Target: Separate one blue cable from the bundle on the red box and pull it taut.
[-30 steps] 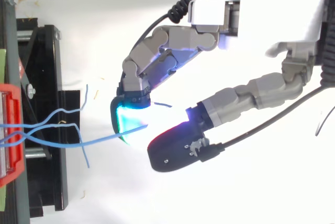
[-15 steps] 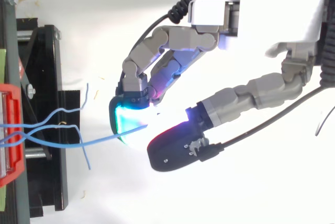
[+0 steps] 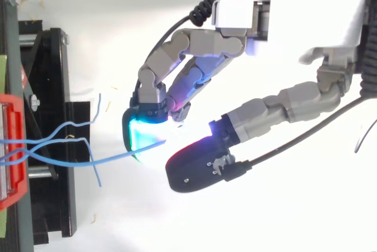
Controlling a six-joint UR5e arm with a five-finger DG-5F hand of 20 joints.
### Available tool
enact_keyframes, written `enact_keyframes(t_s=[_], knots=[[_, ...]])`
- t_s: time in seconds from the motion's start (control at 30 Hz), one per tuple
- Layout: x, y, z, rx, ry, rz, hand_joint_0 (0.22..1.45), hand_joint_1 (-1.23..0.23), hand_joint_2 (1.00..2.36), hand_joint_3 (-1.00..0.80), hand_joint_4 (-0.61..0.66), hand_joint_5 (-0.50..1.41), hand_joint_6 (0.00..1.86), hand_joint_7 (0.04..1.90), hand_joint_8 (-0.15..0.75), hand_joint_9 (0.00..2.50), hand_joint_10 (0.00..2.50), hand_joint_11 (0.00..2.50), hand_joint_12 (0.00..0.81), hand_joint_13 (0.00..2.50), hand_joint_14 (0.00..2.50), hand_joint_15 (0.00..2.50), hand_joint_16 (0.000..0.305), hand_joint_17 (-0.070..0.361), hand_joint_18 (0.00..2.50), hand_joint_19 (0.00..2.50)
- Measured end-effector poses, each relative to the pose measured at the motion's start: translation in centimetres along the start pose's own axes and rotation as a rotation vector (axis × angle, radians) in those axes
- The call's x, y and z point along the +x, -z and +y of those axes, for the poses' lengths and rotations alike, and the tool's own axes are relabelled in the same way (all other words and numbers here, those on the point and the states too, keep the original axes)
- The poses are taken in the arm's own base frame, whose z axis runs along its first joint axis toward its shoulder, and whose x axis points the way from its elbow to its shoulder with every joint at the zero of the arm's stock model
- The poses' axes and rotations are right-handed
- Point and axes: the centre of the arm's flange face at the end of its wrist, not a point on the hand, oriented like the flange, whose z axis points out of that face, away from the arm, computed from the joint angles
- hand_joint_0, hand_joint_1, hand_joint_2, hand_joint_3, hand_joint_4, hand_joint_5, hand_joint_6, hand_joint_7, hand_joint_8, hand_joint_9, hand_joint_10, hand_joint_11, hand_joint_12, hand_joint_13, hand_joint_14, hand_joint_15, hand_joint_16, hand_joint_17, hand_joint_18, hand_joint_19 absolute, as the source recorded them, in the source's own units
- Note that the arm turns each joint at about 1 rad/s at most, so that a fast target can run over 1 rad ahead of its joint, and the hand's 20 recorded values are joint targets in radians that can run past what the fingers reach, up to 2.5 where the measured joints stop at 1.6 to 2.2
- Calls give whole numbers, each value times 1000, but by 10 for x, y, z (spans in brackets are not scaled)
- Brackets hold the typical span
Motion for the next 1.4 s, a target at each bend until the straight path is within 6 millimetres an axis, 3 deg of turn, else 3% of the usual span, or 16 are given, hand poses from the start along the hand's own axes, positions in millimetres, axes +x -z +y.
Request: enact_keyframes(t_s=[1.4], knots=[[0, 0, 0, 0, 0, 0, 573, -655, 1093, -272, 17, -20, 882, 792, 280, 899, 10, 252, 430, 852, 18, 469, 63, 142, 686, 444]])
